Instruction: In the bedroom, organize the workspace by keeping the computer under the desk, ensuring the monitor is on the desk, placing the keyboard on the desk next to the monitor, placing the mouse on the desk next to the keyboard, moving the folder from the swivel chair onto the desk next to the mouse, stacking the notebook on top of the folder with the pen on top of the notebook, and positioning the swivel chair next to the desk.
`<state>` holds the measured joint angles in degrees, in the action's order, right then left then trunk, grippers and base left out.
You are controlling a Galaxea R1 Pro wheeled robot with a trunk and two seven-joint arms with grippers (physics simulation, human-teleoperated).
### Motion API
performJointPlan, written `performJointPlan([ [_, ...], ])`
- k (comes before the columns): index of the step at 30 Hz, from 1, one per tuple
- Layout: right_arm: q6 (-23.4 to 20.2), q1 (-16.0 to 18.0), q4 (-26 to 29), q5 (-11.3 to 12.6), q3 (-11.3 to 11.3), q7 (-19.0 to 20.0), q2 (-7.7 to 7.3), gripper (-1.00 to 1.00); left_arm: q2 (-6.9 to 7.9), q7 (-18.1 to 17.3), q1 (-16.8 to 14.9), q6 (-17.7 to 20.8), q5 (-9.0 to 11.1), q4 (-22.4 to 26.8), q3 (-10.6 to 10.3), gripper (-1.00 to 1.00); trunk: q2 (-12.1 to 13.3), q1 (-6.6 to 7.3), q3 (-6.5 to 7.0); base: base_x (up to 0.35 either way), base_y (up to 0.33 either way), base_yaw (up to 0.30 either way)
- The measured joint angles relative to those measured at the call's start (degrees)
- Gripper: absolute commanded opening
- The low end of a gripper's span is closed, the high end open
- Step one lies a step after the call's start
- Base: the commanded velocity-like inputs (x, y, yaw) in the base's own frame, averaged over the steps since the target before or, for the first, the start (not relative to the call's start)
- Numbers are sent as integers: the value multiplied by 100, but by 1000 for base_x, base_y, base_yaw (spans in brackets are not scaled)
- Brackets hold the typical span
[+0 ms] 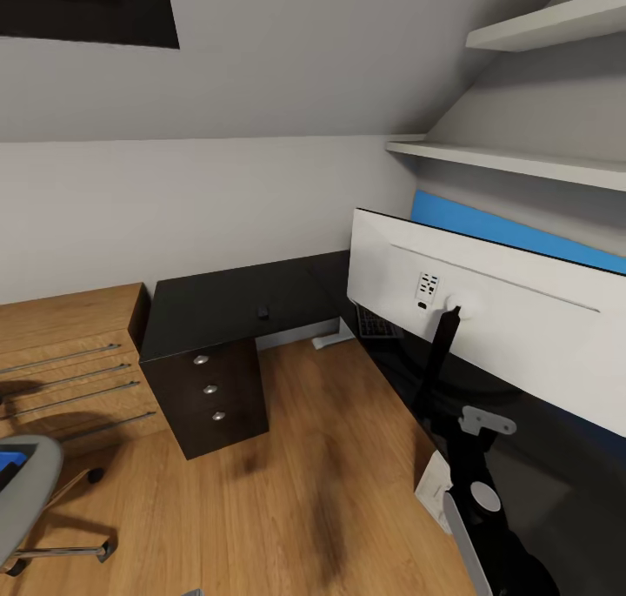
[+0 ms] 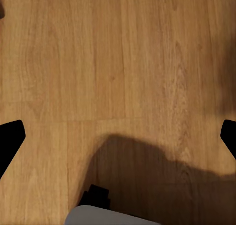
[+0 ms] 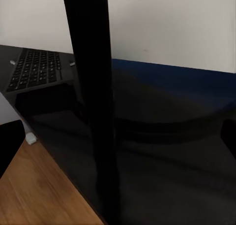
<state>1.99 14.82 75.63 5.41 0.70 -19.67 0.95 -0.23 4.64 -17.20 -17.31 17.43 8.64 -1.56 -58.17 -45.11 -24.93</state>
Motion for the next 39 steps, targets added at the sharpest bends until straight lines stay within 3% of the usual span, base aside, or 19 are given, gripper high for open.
performJointPlan([
  [18, 154, 7, -539, -4, -19, 44, -149, 100, -2, -1, 0, 0, 0, -8, 0, 100, 0, 0, 0, 0, 0, 0],
  [26, 280, 65, -754, -224, -30, 37, -161, 100, -3, 0, 0, 0, 0, -9, 0, 100, 0, 0, 0, 0, 0, 0],
  [30, 262, 251, -1027, -290, -32, 39, -162, 100, 2, -1, 0, -2, 0, -9, 0, 100, 0, 0, 0, 0, 0, 0],
  [39, 133, 1040, -1715, -340, -36, 47, -165, 100, 6, 0, 0, -1, 0, -9, 0, 100, 0, 0, 0, 0, 0, 0],
])
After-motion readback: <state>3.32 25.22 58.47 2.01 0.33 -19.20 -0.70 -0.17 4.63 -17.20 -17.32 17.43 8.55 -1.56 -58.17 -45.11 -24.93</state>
